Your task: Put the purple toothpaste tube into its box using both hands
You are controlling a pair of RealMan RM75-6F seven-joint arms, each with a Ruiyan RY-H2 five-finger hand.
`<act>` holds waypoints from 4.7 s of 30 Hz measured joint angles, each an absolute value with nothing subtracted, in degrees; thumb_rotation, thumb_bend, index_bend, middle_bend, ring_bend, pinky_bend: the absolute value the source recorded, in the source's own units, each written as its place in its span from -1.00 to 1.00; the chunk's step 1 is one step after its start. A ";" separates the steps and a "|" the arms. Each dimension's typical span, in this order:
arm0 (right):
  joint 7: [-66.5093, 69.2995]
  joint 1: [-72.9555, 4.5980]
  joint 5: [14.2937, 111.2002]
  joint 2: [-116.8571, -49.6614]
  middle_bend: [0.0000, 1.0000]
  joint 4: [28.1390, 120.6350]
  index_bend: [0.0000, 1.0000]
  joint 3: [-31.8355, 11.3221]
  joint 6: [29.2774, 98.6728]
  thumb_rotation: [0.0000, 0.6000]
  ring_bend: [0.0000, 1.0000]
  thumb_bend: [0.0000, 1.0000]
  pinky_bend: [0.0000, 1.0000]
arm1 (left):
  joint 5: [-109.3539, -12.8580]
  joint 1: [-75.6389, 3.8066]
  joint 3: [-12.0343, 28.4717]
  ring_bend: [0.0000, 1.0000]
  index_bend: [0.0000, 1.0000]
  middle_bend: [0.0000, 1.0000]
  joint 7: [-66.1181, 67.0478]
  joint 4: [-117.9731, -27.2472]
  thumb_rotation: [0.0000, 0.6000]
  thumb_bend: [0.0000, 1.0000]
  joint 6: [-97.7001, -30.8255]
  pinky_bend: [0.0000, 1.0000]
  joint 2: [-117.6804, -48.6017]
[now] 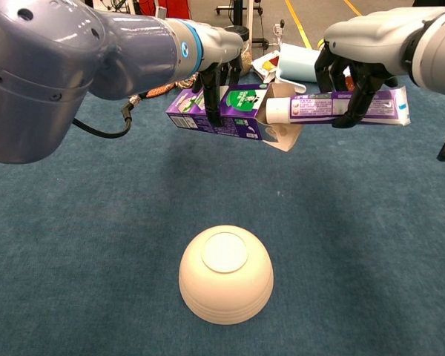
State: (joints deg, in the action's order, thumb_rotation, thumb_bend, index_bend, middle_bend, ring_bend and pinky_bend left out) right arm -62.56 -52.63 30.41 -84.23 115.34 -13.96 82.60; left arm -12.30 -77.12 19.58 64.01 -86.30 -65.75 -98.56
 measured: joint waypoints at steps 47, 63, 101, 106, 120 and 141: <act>-67.16 -56.96 29.20 -95.64 0.13 111.90 -0.08 -16.88 91.17 1.00 0.15 0.02 0.47 | -15.71 -74.90 21.79 0.18 0.24 0.14 52.46 -85.03 1.00 -0.49 -62.18 0.64 -100.19; -66.86 -55.93 31.18 -93.06 -0.73 115.23 -0.68 -17.54 92.00 1.00 -0.60 -0.20 0.09 | -16.22 -73.91 22.10 0.18 0.23 0.14 48.39 -84.83 1.00 -0.49 -60.32 0.64 -99.48; -59.26 -48.25 31.17 -72.72 -0.78 115.36 -0.75 -21.09 93.95 1.00 -0.69 -0.22 0.01 | -35.47 -67.81 23.52 0.18 0.24 0.14 25.16 -85.97 1.00 -0.49 -54.36 0.64 -96.24; -54.11 -45.35 31.37 -70.34 -0.77 110.17 -0.75 -20.68 90.78 1.00 -0.68 -0.22 0.01 | -42.65 -64.49 23.89 0.18 0.24 0.14 13.53 -85.92 1.00 -0.49 -50.67 0.64 -94.94; -47.28 -40.19 30.72 -68.31 -0.77 99.92 -0.75 -18.84 83.18 1.00 -0.68 -0.22 0.01 | -58.65 -58.99 22.35 0.18 0.23 0.14 -3.48 -80.68 1.00 -0.49 -46.68 0.64 -93.88; -39.28 -35.78 35.87 -68.45 -0.77 96.27 -0.75 -14.88 75.96 1.00 -0.68 -0.22 -0.01 | -45.97 -61.67 14.56 -0.32 -0.10 -0.26 26.89 -72.49 1.00 -0.51 -50.58 0.18 -101.02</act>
